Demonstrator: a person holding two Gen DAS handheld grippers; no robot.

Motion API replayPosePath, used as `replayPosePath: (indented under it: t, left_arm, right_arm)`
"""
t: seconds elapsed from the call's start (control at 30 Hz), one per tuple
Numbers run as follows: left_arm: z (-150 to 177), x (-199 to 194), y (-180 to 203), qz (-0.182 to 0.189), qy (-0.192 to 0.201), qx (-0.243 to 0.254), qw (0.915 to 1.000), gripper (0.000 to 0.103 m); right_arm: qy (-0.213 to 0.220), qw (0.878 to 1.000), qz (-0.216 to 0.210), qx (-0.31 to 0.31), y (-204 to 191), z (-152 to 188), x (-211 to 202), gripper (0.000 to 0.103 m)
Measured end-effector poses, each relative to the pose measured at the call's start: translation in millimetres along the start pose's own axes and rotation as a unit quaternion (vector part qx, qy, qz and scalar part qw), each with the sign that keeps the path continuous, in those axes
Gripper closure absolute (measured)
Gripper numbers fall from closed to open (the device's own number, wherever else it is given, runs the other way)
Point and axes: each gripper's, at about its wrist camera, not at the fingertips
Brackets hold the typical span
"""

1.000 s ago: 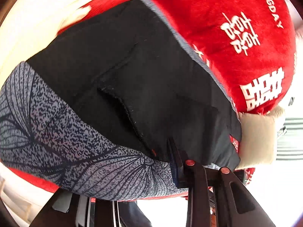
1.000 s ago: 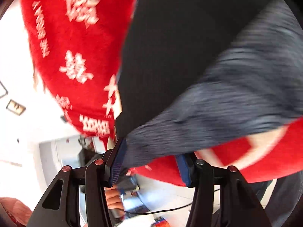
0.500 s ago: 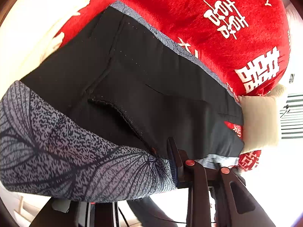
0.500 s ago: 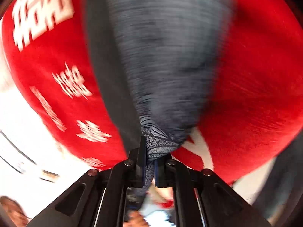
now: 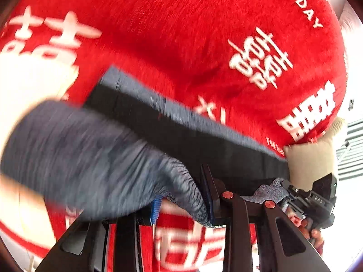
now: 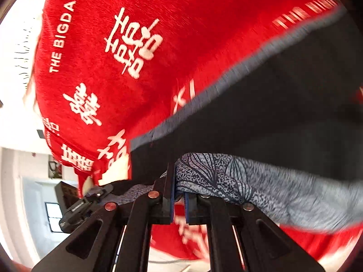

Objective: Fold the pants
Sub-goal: 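Lift the cuffs with both grippers and fold them over toward the waistband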

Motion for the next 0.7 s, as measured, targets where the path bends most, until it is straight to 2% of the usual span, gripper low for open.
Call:
replayPosePath:
  t: [0.1, 0.2, 0.33, 0.5, 0.57, 0.6, 0.63, 0.67, 0.7]
  left_arm:
    - [-36, 36, 6, -0.021, 0.007, -0.011, 0.9997, 0.070]
    - [-57, 69, 3, -0.050, 0.015, -0.018, 0.9985, 0.070]
    - [-75, 113, -9, -0.085, 0.003, -0.045, 0.9953, 0.070]
    - [-78, 115, -8, -0.100, 0.001, -0.057, 0.9933, 0.070]
    - [-76, 106, -3, -0.106, -0.002, -0.052, 0.9930, 0.069]
    - [-75, 101, 0, -0.109, -0.003, -0.050, 0.9928, 0.066]
    - [-73, 94, 3, -0.115, 0.000, -0.046, 0.9923, 0.051]
    - [-70, 86, 6, -0.130, 0.014, -0.040, 0.9906, 0.036]
    - [-66, 75, 10, -0.148, 0.041, -0.028, 0.9877, 0.017]
  right_arm:
    - [-0.039, 0.999, 0.023, -0.012, 18, -42, 41, 0.096]
    - [-0.078, 0.996, 0.035, -0.017, 37, -68, 82, 0.096]
    - [-0.108, 0.994, 0.028, -0.012, 68, -76, 118, 0.095]
    - [-0.120, 0.993, -0.014, 0.006, 80, -82, 119, 0.094]
    - [-0.130, 0.991, -0.014, 0.005, 77, -83, 116, 0.091]
    - [-0.133, 0.991, -0.012, 0.002, 73, -84, 113, 0.089]
    - [-0.132, 0.991, -0.009, -0.004, 65, -84, 110, 0.082]
    - [-0.129, 0.992, -0.001, -0.012, 58, -85, 105, 0.066]
    - [-0.123, 0.992, 0.012, -0.028, 49, -85, 98, 0.056]
Point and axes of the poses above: each gripper's, at about its wrist camera, not at the fingertips, and x roughly the way its jaws point, y to its right, z to its underside, and after that the axes turned 14 degrees about -x, right-handed
